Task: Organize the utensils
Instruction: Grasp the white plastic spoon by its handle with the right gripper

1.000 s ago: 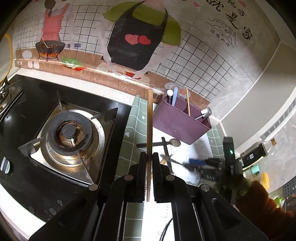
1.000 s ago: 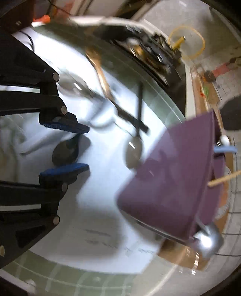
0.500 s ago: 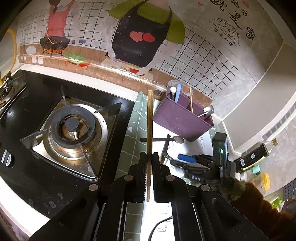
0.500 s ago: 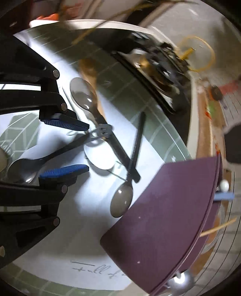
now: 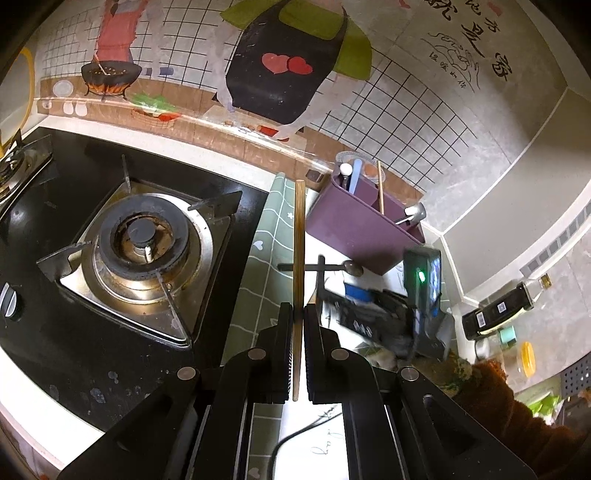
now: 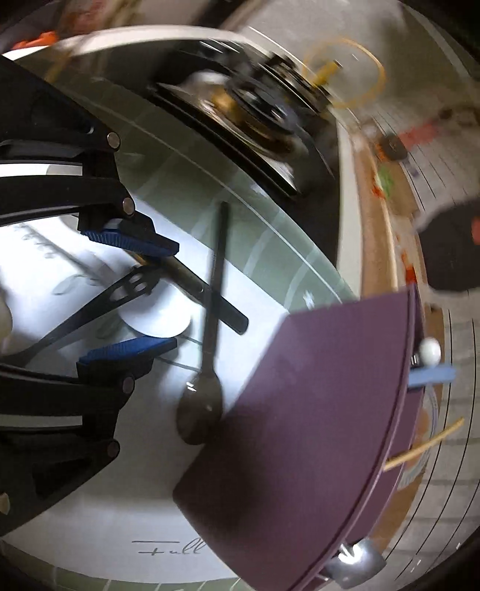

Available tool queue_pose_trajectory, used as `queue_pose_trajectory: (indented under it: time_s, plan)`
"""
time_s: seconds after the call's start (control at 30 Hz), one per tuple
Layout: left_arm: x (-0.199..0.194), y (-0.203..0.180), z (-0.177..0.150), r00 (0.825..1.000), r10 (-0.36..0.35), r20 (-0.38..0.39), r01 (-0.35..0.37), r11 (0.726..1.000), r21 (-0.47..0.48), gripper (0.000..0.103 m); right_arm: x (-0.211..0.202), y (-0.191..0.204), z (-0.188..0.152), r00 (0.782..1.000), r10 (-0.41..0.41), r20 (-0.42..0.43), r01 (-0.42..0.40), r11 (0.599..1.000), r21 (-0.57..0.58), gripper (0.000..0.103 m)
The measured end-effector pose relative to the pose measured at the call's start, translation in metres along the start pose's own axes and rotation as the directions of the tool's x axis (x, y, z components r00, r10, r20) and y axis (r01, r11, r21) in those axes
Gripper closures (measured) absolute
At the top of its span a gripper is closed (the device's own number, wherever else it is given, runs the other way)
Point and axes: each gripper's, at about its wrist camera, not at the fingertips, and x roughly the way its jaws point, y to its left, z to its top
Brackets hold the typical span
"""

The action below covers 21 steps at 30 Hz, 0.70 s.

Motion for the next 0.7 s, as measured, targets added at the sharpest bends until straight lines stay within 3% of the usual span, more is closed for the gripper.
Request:
queue_pose_trajectory:
  time_s: [0.2, 0.47, 0.53, 0.7]
  plan:
    - [0.007, -0.006, -0.004, 0.999, -0.036, -0.016, 0.036, 0.999, 0.004, 0.097, -0.025, 0.003, -0.041, 0.996, -0.091, -0.008, 0.086, 0.967, -0.238, 0.063]
    - [0.013, -0.012, -0.011, 0.999, -0.033, -0.040, 0.034, 0.999, 0.010, 0.097, -0.015, 0.005, -0.028, 0.992, -0.126, 0.030, 0.129, 0.982, -0.141, 0.059]
    - [0.011, -0.013, -0.011, 0.999, -0.032, -0.040, 0.033, 0.999, 0.014, 0.097, -0.012, 0.010, -0.022, 0.991, -0.131, 0.025, 0.133, 0.980, -0.147, 0.072]
    - [0.008, -0.020, -0.009, 0.999, -0.036, -0.029, 0.038, 0.998, 0.043, 0.097, -0.054, 0.013, -0.030, 0.990, -0.092, 0.102, 0.106, 0.984, -0.143, 0.073]
